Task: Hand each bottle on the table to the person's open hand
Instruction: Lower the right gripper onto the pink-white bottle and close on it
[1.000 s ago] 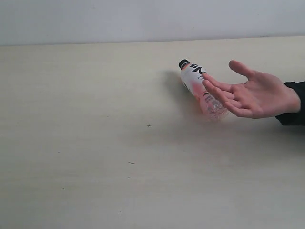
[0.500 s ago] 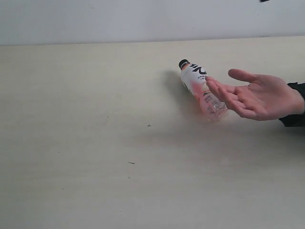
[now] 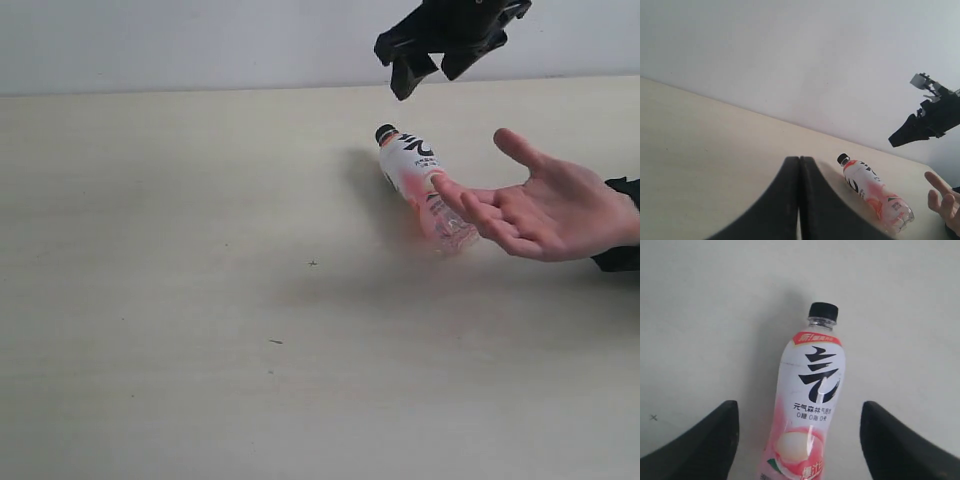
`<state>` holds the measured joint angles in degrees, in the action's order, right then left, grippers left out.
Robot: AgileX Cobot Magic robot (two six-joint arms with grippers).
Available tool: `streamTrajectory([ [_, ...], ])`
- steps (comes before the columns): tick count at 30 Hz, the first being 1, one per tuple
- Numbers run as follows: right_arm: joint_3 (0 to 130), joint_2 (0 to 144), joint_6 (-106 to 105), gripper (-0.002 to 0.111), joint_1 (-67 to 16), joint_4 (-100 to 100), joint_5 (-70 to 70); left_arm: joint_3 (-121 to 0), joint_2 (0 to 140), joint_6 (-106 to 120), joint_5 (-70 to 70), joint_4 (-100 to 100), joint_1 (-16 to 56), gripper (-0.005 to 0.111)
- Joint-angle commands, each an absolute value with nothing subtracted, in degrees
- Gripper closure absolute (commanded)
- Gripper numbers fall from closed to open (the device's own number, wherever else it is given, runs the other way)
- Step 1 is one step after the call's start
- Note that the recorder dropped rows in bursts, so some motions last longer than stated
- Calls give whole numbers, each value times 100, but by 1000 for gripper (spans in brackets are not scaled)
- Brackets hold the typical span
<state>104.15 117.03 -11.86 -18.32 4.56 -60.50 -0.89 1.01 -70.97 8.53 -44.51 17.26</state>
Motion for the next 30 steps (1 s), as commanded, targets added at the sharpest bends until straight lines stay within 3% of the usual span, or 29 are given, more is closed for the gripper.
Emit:
streamTrajectory([
  [1, 10740, 12115, -1090, 36, -1837, 259, -6303, -73, 62, -7067, 797, -4471, 1709, 107],
  [20, 10792, 12993, -1090, 35, -1866, 0, -6146, -73, 62, -7067, 797, -4471, 1709, 107],
  [30, 10792, 13199, -1090, 28, -1866, 0, -6066, -73, 62, -7067, 797, -4471, 1709, 107],
])
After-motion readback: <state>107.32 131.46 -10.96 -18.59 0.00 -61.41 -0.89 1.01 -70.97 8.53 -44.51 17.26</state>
